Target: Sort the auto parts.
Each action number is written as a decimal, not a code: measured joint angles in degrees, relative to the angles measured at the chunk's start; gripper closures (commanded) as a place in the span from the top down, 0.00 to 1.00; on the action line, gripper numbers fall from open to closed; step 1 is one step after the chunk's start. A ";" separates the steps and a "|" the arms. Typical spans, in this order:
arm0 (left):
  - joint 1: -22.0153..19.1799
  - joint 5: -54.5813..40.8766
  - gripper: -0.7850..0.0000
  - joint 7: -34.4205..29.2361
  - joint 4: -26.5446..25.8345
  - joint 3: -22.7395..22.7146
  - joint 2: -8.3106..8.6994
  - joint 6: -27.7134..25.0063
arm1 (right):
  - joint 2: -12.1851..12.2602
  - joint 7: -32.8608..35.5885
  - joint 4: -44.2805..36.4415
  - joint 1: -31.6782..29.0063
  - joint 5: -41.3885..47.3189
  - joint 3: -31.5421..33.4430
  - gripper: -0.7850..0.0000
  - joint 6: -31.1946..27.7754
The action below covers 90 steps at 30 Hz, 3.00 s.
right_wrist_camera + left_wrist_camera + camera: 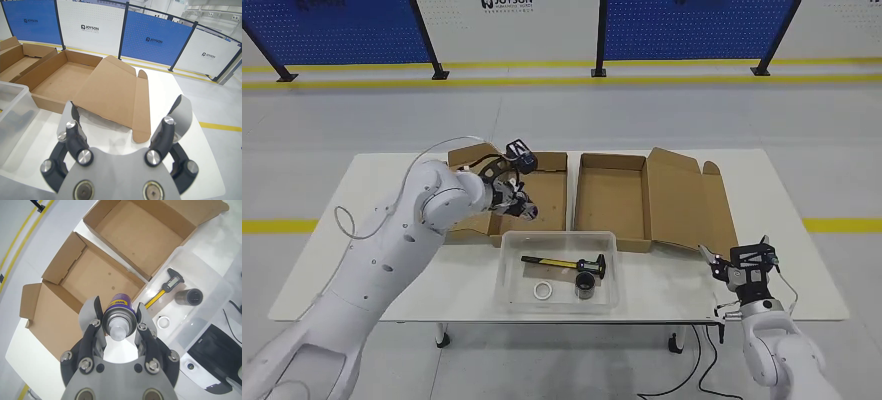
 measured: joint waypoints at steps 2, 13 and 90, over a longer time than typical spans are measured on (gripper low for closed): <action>-1.45 0.82 0.00 1.31 3.00 1.83 -0.83 0.12 | 0.00 0.00 0.00 0.00 0.00 0.00 1.00 0.00; -7.15 3.54 0.00 7.21 18.52 9.72 -5.34 0.68 | 0.00 0.00 0.00 0.00 0.00 0.00 1.00 0.00; 6.68 9.04 0.97 -1.95 -6.77 0.18 -7.36 0.79 | 0.00 0.00 0.00 0.00 0.00 0.00 1.00 0.00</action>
